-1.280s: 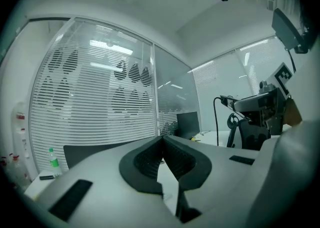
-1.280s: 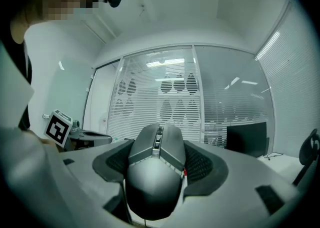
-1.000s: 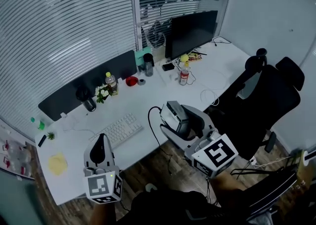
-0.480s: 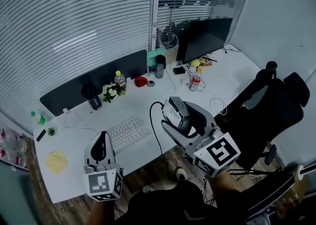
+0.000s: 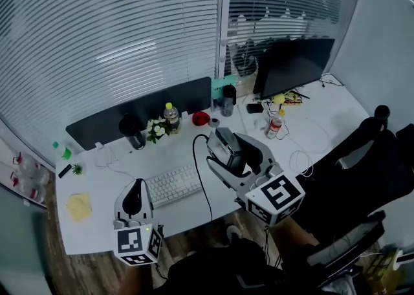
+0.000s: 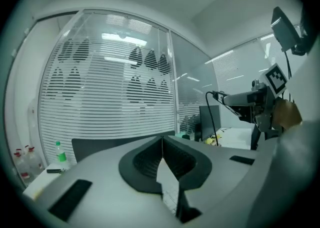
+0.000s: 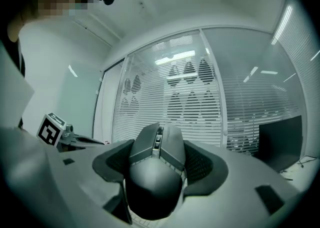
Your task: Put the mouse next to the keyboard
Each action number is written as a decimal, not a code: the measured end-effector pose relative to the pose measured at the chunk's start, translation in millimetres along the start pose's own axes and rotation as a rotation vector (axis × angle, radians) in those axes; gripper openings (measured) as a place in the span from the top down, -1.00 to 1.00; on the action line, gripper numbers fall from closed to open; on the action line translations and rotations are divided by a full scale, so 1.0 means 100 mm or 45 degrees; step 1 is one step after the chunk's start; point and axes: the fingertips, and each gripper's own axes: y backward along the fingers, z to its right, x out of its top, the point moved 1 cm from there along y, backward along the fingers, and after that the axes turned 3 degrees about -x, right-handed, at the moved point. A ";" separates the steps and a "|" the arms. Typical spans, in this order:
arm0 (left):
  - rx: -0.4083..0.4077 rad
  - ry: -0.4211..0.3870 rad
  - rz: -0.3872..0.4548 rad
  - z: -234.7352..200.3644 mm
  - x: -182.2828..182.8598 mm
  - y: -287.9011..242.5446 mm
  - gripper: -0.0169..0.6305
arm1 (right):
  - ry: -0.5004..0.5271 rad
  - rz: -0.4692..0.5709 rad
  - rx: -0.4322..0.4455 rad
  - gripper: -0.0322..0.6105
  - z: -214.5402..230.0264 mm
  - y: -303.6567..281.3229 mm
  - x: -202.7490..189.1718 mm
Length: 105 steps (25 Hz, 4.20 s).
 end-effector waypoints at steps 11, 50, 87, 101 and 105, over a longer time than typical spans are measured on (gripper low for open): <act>0.184 0.044 -0.042 0.23 -0.15 -0.30 0.85 | -0.049 -0.072 0.097 -0.04 0.67 -0.47 -0.38; 0.531 0.184 -0.374 0.30 -1.20 -0.23 0.85 | -0.121 -0.879 0.088 -0.04 1.23 -1.39 -4.02; 0.564 0.164 -0.367 0.11 -1.15 -0.06 0.85 | -0.094 -1.024 0.026 -0.15 1.24 -1.36 -4.62; 0.365 0.131 -0.245 -0.07 -0.80 -0.25 0.85 | -0.147 -0.734 0.100 -0.12 1.08 -1.25 -3.16; 0.311 0.105 -0.181 -0.09 -0.65 -0.27 0.85 | -0.172 -0.596 0.114 0.02 1.00 -1.10 -2.53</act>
